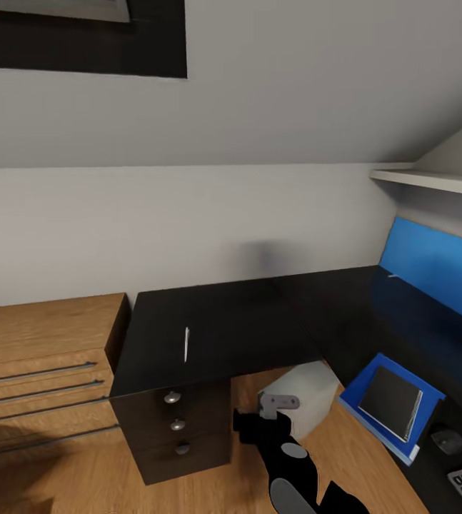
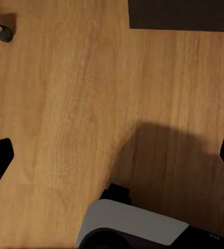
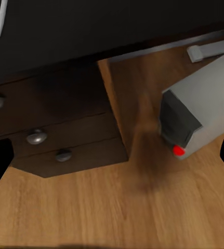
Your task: In the bedroom, organize the workspace by keeping the computer under the desk, ensuring the monitor is on the desk, placing the keyboard on the desk next to the monitor, placing the mouse on the desk next to the keyboard, moving the folder from the swivel chair onto the desk next to the mouse, stacking the notebook on top of the folder with the pen on top of the notebook, and positioning the swivel chair next to the desk.
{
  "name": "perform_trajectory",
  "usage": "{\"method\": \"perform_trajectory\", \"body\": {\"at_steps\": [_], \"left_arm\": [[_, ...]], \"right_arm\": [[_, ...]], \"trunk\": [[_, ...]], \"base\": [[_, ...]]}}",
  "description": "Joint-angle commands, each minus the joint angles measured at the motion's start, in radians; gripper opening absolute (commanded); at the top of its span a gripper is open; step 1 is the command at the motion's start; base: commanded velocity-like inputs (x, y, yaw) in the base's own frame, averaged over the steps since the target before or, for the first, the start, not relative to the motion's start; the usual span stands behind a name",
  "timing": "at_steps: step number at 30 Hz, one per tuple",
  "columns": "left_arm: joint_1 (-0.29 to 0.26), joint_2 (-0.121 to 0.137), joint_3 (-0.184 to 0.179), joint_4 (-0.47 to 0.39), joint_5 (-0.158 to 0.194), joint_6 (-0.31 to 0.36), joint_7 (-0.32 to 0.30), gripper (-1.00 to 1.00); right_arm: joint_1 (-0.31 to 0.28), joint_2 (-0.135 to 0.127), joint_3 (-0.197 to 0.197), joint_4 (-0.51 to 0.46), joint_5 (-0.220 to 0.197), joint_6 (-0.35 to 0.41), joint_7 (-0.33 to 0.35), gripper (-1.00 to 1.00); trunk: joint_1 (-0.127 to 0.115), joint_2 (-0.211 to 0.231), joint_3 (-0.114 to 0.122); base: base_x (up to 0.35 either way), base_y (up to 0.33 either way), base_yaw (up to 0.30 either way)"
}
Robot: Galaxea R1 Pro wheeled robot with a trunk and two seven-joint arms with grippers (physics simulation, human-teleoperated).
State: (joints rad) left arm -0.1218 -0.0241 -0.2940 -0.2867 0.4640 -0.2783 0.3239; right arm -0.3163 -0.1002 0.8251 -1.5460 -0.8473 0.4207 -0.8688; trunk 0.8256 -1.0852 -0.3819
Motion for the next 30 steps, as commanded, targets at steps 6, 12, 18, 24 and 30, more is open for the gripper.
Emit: {"method": "perform_trajectory", "body": {"at_steps": [6, 12, 18, 24, 30], "left_arm": [[-0.001, -0.002, -0.009, 0.001, 0.005, -0.001, 0.004, 1.0], [-0.001, 0.002, -0.006, 0.001, 0.006, -0.003, 0.004, 1.0], [-0.001, 0.019, -0.004, 0.001, 0.008, -0.004, 0.003, 1.0], [-0.001, 0.023, -0.004, 0.002, 0.007, -0.004, 0.002, 1.0], [-0.001, 0.032, -0.004, 0.002, 0.006, -0.005, 0.001, 1.0]], "right_arm": [[-0.001, 0.046, -0.001, 0.026, 0.012, 0.004, -0.005, 1.0], [-0.001, 0.079, -0.004, 0.103, 0.05, 0.003, -0.003, 1.0], [-0.001, 0.087, -0.008, 0.14, 0.074, -0.019, -0.004, 1.0], [-0.001, 0.088, -0.009, 0.152, 0.077, -0.022, -0.004, 1.0], [-0.001, 0.088, -0.003, 0.177, 0.089, -0.028, -0.004, 1.0]], "trunk": [[0.0, -0.001, -0.008], [0.0, -0.001, -0.015], [0.0, -0.001, -0.022], [0.0, -0.001, -0.029], [0.0, -0.001, -0.036]], "base": [[0.0, 0.0, 0.2], [0.0, 0.0, 0.196], [0.0, 0.0, 0.194], [0.0, 0.0, 0.193], [0.104, 0.0, 0.191]]}}
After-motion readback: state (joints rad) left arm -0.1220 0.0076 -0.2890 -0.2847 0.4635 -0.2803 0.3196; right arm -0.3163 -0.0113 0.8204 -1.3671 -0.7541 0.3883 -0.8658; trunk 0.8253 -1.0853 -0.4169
